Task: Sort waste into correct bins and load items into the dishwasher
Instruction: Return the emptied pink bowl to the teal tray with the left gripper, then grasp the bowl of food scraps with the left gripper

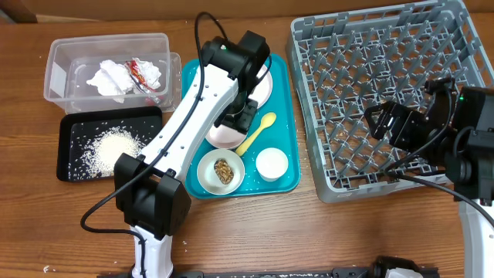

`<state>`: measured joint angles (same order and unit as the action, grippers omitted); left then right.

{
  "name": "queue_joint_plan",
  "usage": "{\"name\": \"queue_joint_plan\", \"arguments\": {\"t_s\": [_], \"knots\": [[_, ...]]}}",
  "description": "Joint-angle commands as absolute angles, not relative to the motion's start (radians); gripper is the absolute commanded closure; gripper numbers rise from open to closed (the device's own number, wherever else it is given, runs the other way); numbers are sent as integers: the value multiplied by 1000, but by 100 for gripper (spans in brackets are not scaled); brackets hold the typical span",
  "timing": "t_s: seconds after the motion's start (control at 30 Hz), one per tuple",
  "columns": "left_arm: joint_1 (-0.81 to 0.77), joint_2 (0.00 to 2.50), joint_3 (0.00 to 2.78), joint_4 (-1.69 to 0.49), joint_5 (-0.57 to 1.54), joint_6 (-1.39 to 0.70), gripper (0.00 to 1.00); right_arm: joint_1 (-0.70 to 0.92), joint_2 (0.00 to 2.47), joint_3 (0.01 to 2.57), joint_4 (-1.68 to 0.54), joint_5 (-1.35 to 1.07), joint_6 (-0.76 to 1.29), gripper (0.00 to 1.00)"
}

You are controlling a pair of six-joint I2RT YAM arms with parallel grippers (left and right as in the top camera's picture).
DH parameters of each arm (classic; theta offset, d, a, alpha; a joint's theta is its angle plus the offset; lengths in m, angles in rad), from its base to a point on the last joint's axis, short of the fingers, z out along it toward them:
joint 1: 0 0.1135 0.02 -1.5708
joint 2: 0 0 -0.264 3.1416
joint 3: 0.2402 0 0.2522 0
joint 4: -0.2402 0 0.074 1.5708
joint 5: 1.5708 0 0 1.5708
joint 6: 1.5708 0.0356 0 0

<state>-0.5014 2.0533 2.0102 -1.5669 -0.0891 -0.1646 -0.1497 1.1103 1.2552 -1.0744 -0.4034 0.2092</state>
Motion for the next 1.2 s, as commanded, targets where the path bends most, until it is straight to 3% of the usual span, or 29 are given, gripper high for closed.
{"name": "queue_joint_plan", "arguments": {"t_s": [0.0,0.37,0.5,1.17], "knots": [[-501,2046,1947,-1583,-57,-276,44,-152,1110,1276,-1073,-401,208,0],[-573,2041,1667,-1289,20,-435,47,-152,1110,1276,-1099,-375,201,0],[-577,2041,1596,-1191,23,-499,57,-152,1110,1275,-1110,-374,200,0],[-582,2028,1554,-1240,-10,-547,60,-152,1110,1276,-1113,-375,201,0]]}}
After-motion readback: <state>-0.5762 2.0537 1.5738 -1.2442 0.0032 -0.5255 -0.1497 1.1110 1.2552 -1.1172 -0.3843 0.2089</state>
